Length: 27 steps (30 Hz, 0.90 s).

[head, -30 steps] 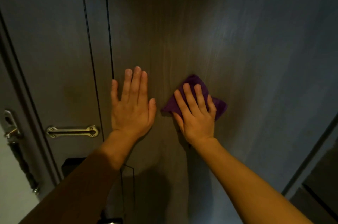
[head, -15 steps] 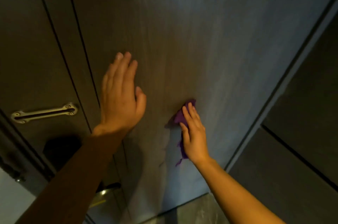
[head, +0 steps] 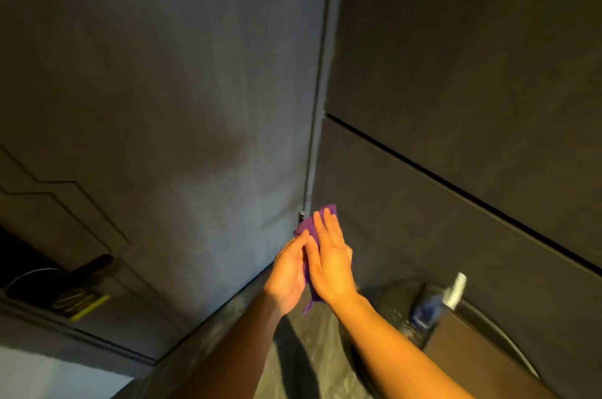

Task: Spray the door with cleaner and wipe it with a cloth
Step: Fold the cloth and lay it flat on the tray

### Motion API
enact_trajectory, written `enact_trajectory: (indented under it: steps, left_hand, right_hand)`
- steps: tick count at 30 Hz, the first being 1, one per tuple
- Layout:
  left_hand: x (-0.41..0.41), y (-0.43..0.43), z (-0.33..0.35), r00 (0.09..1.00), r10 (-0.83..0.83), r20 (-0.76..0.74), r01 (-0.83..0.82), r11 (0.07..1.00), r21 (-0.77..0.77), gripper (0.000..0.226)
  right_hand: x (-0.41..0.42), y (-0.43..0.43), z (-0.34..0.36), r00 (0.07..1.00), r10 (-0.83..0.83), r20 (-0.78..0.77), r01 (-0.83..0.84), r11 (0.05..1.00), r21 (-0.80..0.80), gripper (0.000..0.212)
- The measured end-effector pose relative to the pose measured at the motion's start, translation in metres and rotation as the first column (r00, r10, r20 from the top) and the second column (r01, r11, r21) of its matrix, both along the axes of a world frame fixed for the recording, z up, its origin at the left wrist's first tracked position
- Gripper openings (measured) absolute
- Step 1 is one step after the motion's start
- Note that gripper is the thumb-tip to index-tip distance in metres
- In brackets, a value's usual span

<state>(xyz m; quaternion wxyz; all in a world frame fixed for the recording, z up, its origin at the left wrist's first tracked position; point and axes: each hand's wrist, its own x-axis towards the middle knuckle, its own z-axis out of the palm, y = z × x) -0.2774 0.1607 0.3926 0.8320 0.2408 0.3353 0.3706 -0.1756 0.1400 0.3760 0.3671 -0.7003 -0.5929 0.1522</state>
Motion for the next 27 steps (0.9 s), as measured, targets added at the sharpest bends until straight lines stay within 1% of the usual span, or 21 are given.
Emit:
enact_trajectory:
  steps: [2, 3, 5, 7, 9, 11, 12, 13, 14, 15, 16, 17, 19, 20, 21, 22, 23, 24, 25, 27]
  left_hand:
    - [0.034, -0.035, -0.013, 0.995, -0.092, 0.042, 0.094, 0.994, -0.053, 0.048]
    - [0.049, -0.052, -0.023, 0.991, -0.124, 0.047, 0.127, 0.990, -0.066, 0.051]
    - [0.080, -0.089, -0.036, 0.981, -0.190, 0.037, 0.192, 0.979, -0.061, 0.057]
    - [0.112, -0.122, -0.051, 0.969, -0.247, -0.028, 0.245, 0.968, -0.061, 0.051]
    - [0.142, -0.157, -0.062, 0.944, -0.318, -0.085, 0.311, 0.946, -0.088, 0.045]
    - [0.169, -0.188, -0.069, 0.910, -0.404, -0.087, 0.398, 0.914, -0.086, 0.043]
    - [0.182, -0.201, -0.073, 0.884, -0.456, -0.106, 0.449, 0.890, -0.083, 0.043]
    - [0.195, -0.213, -0.077, 0.854, -0.504, -0.131, 0.496, 0.864, -0.089, 0.045]
    - [0.208, -0.225, -0.080, 0.825, -0.544, -0.153, 0.534, 0.839, -0.107, 0.047]
    - [0.221, -0.235, -0.086, 0.800, -0.576, -0.168, 0.561, 0.818, -0.127, 0.051]
    - [0.233, -0.245, -0.091, 0.776, -0.604, -0.183, 0.587, 0.797, -0.138, 0.053]
    - [0.244, -0.255, -0.097, 0.750, -0.635, -0.187, 0.622, 0.773, -0.129, 0.053]
    - [0.266, -0.273, -0.109, 0.672, -0.707, -0.223, 0.709, 0.700, -0.083, 0.052]
    - [0.276, -0.281, -0.115, 0.628, -0.731, -0.267, 0.742, 0.666, -0.077, 0.050]
    - [0.286, -0.288, -0.122, 0.600, -0.739, -0.307, 0.755, 0.650, -0.087, 0.049]
    - [0.295, -0.293, -0.131, 0.582, -0.734, -0.349, 0.757, 0.646, -0.098, 0.049]
    - [0.303, -0.298, -0.141, 0.568, -0.723, -0.393, 0.754, 0.649, -0.104, 0.049]
    - [0.312, -0.302, -0.150, 0.558, -0.705, -0.438, 0.752, 0.653, -0.092, 0.046]
    - [0.321, -0.305, -0.161, 0.538, -0.687, -0.488, 0.762, 0.644, -0.068, 0.040]
    - [0.338, -0.310, -0.180, 0.476, -0.653, -0.589, 0.806, 0.592, -0.007, 0.028]
  right_hand:
    - [0.034, -0.048, -0.008, 1.000, 0.010, 0.007, -0.009, 0.998, -0.065, 0.074]
    - [0.052, -0.073, -0.012, 1.000, 0.005, -0.017, -0.006, 0.996, -0.090, 0.072]
    - [0.085, -0.123, -0.016, 0.990, -0.049, -0.131, 0.032, 0.991, -0.129, 0.065]
    - [0.117, -0.174, -0.015, 0.955, -0.129, -0.267, 0.092, 0.985, -0.147, 0.064]
    - [0.148, -0.221, -0.015, 0.906, -0.225, -0.358, 0.189, 0.973, -0.135, 0.061]
    - [0.182, -0.264, -0.020, 0.849, -0.365, -0.381, 0.351, 0.930, -0.109, 0.051]
    - [0.198, -0.284, -0.023, 0.805, -0.439, -0.399, 0.430, 0.895, -0.119, 0.047]
    - [0.215, -0.304, -0.028, 0.747, -0.501, -0.436, 0.482, 0.861, -0.164, 0.045]
    - [0.231, -0.323, -0.032, 0.680, -0.540, -0.496, 0.497, 0.837, -0.229, 0.044]
    - [0.246, -0.339, -0.039, 0.602, -0.554, -0.574, 0.480, 0.827, -0.294, 0.040]
    - [0.259, -0.355, -0.046, 0.533, -0.556, -0.638, 0.452, 0.824, -0.340, 0.029]
    - [0.271, -0.369, -0.053, 0.478, -0.562, -0.676, 0.442, 0.818, -0.368, 0.024]
    - [0.289, -0.395, -0.065, 0.371, -0.588, -0.719, 0.436, 0.794, -0.424, 0.027]
    - [0.296, -0.406, -0.069, 0.305, -0.590, -0.747, 0.429, 0.786, -0.445, 0.026]
    - [0.302, -0.417, -0.077, 0.251, -0.592, -0.766, 0.436, 0.776, -0.456, 0.020]
    - [0.308, -0.427, -0.088, 0.234, -0.618, -0.751, 0.464, 0.750, -0.472, 0.010]
    - [0.314, -0.437, -0.099, 0.228, -0.648, -0.727, 0.497, 0.719, -0.485, 0.005]
    - [0.320, -0.444, -0.110, 0.237, -0.686, -0.688, 0.525, 0.686, -0.504, 0.017]
    - [0.325, -0.451, -0.125, 0.235, -0.711, -0.663, 0.544, 0.661, -0.516, 0.023]
    - [0.331, -0.459, -0.148, 0.295, -0.768, -0.569, 0.580, 0.617, -0.533, 0.021]
